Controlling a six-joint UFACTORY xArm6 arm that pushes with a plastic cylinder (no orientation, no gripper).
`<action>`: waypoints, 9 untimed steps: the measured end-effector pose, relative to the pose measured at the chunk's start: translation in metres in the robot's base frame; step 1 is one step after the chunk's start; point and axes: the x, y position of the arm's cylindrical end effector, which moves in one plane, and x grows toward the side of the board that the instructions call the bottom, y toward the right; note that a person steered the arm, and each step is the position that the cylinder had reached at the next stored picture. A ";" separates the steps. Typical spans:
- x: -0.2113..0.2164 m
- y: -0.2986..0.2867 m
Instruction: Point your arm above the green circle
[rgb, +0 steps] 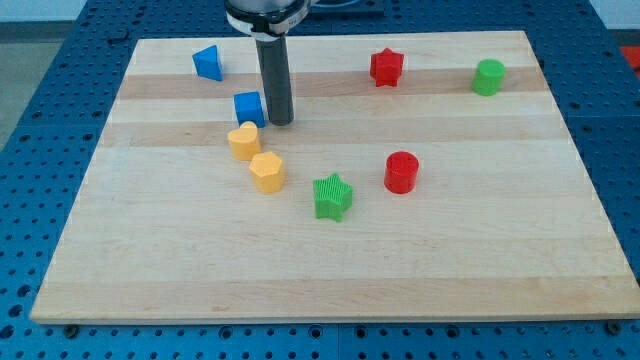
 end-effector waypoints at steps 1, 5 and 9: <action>0.000 -0.008; 0.000 0.010; -0.002 0.057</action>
